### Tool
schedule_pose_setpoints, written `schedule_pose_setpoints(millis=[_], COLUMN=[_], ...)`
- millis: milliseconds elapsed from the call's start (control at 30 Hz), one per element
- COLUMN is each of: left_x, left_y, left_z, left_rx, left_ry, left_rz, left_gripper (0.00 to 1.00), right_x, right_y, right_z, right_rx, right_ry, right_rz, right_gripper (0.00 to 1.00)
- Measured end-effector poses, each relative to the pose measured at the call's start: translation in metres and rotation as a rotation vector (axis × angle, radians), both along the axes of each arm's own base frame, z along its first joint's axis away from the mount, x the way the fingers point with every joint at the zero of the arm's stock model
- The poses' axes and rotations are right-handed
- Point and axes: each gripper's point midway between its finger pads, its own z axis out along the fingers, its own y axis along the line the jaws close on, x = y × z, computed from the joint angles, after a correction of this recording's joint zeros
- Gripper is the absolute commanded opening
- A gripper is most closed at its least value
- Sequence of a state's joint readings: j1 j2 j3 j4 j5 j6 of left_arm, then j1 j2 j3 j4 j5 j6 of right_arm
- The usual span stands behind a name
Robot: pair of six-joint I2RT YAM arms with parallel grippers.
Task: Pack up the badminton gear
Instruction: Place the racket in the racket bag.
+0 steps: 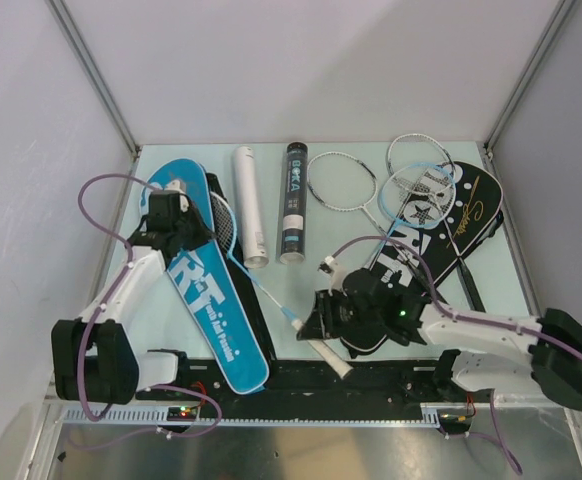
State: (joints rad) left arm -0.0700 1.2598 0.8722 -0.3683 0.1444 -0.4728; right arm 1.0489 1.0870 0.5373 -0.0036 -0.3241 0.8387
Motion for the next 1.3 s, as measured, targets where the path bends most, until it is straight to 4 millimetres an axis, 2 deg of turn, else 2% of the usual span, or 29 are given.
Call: schedule_pose_setpoints(millis=[233,433,500,533,600,667,933,1067,1233,1300], left_x=[-0.01,-0.016,-0.018,-0.019,-0.02,-0.024,-0.047,-0.051,-0.052,-0.052], left_y=[-0.007,-0.011,-0.011,-0.011,-0.01,-0.01,-0.013,-0.014,-0.015,-0.016], left_z=[0.0,0.001,0.002,0.002,0.003,0.001,-0.027,-0.03,-0.031,-0.031], left_rx=[-0.09,-0.132,-0.133,-0.132,-0.13,-0.131,-0.134,-0.133,-0.133,-0.135], left_ry=[0.012,0.02,0.014,0.01,0.003,0.006,0.076,0.079,0.086,0.087], left_rz=[0.05,0.06,0.062,0.063,0.062,0.063,0.063,0.061,0.056,0.057], left_gripper=[0.0,0.0,0.11,0.22,0.37,0.46,0.61,0.54,0.15,0.04], right_x=[0.033,0.051,0.056,0.057,0.059,0.06,0.059,0.058,0.056,0.056], right_y=[0.043,0.077,0.085,0.089,0.093,0.095,0.101,0.103,0.105,0.105], right_z=[-0.014,-0.018,-0.02,-0.021,-0.023,-0.025,-0.023,-0.022,-0.025,-0.027], right_rx=[-0.005,0.0,0.001,0.002,0.002,0.003,0.008,0.01,0.007,0.004], right_ry=[-0.069,-0.1,-0.107,-0.109,-0.111,-0.113,-0.125,-0.128,-0.129,-0.131], right_rz=[-0.041,-0.058,-0.061,-0.061,-0.062,-0.064,-0.07,-0.073,-0.072,-0.072], right_gripper=[0.0,0.0,0.0,0.0,0.0,0.0,0.0,0.0,0.0,0.0])
